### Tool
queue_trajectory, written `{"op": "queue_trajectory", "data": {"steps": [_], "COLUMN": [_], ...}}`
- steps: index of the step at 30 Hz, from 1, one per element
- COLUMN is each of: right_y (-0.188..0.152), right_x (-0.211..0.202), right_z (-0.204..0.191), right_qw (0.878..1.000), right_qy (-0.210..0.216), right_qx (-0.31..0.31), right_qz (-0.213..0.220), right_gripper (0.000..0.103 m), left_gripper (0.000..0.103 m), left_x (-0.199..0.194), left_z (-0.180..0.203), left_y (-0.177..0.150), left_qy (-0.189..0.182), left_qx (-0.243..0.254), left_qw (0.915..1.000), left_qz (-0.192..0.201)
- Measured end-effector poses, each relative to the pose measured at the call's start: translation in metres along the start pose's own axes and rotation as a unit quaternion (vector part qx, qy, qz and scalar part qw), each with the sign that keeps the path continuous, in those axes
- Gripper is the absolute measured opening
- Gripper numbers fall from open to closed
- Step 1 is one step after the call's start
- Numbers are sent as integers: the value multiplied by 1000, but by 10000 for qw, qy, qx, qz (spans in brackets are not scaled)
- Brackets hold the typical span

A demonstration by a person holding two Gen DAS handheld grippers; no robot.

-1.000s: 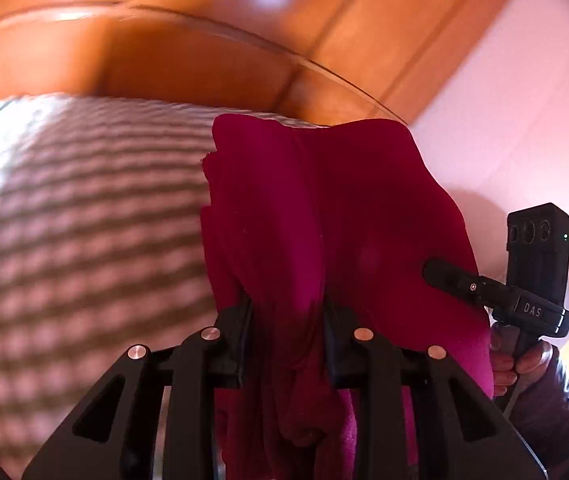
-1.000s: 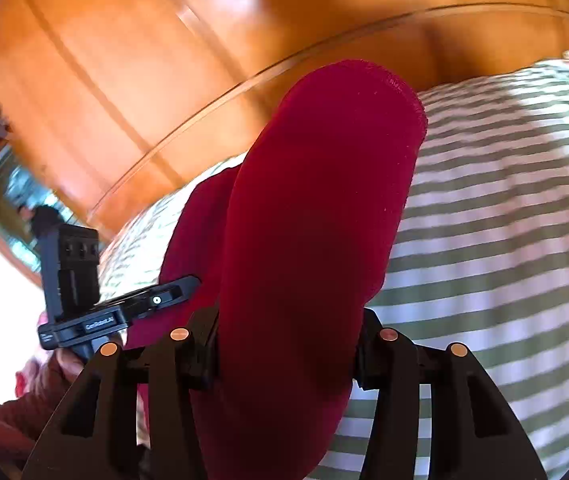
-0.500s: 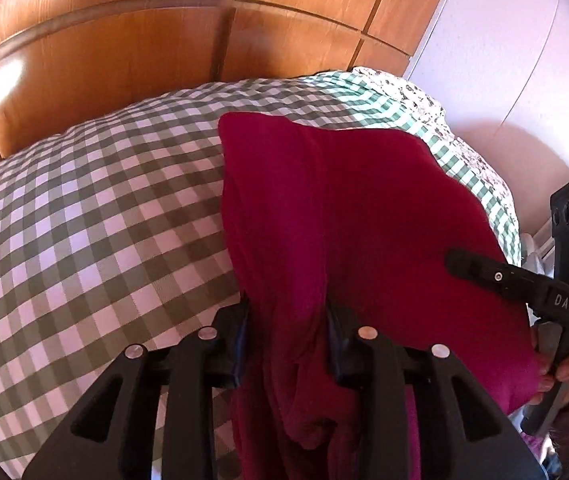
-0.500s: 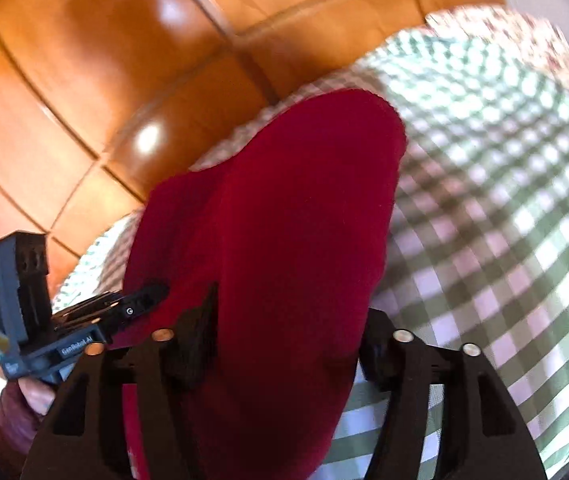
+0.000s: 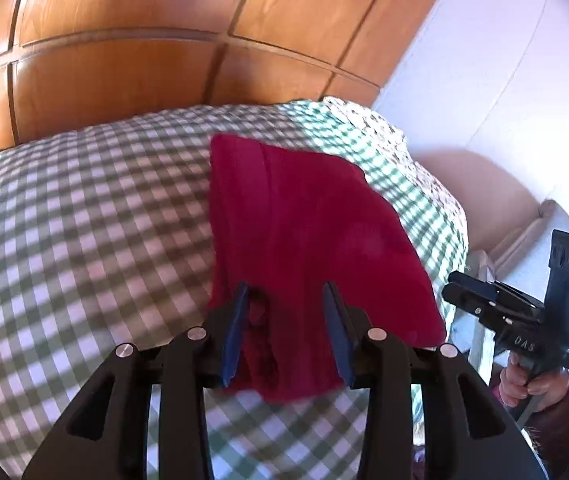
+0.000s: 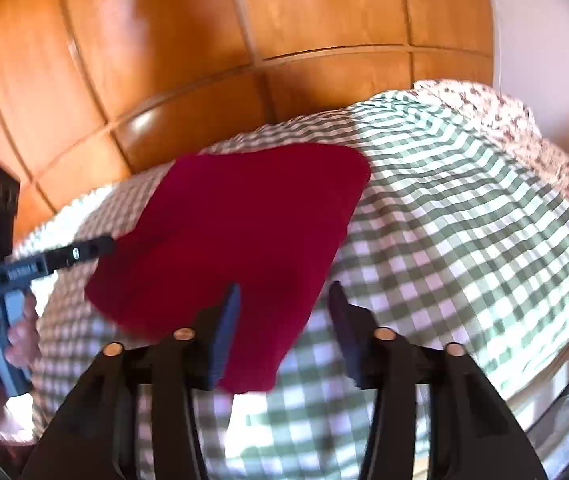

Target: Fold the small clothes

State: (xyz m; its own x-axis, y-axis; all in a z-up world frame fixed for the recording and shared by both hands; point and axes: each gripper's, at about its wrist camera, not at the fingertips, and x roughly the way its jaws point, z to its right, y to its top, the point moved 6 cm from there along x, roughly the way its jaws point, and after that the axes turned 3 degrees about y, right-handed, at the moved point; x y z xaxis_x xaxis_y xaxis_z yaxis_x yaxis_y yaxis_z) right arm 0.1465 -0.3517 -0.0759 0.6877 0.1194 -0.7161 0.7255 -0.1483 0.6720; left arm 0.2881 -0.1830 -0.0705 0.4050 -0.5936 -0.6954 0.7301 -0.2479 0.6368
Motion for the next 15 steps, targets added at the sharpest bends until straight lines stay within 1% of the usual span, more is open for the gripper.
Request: {"op": "queue_trajectory", "data": {"steps": [1, 2, 4, 5, 7, 9, 10, 12, 13, 15], "right_y": [-8, -14, -23, -24, -21, -23, -29, -39, -41, -40], "right_x": [1, 6, 14, 18, 19, 23, 31, 42, 44, 41], "right_z": [-8, -15, -28, -34, -45, -52, -54, -55, -56, -53], "right_qw": [9999, 9998, 9995, 9994, 9995, 9989, 9978, 9970, 9962, 9968], "right_qy": [35, 25, -22, -68, -7, -24, -155, -266, -325, -256], "right_qx": [-66, -147, -221, -222, -225, -378, -508, -580, -722, -648], "right_qz": [-94, -148, -240, -251, -204, -279, -387, -432, -371, -390], "right_gripper": [34, 31, 26, 26, 26, 26, 26, 26, 26, 26], "left_gripper": [36, 24, 9, 8, 7, 7, 7, 7, 7, 8], "left_x": [3, 11, 23, 26, 21, 15, 17, 30, 32, 26], "left_z": [1, 1, -3, -5, -9, -15, -17, -20, -18, -11], "left_y": [-4, -9, -14, -13, -7, -3, -4, -15, -20, -22], "left_qy": [71, 190, 456, 562, 649, 812, 880, 985, 1077, 1158], "left_qx": [66, 125, 258, 286, 237, 259, 305, 313, 356, 410], "left_qw": [9999, 9996, 9982, 9977, 9974, 9963, 9956, 9943, 9933, 9923], "left_qz": [-53, -167, -284, -259, -185, -73, -92, -258, -221, -143]}}
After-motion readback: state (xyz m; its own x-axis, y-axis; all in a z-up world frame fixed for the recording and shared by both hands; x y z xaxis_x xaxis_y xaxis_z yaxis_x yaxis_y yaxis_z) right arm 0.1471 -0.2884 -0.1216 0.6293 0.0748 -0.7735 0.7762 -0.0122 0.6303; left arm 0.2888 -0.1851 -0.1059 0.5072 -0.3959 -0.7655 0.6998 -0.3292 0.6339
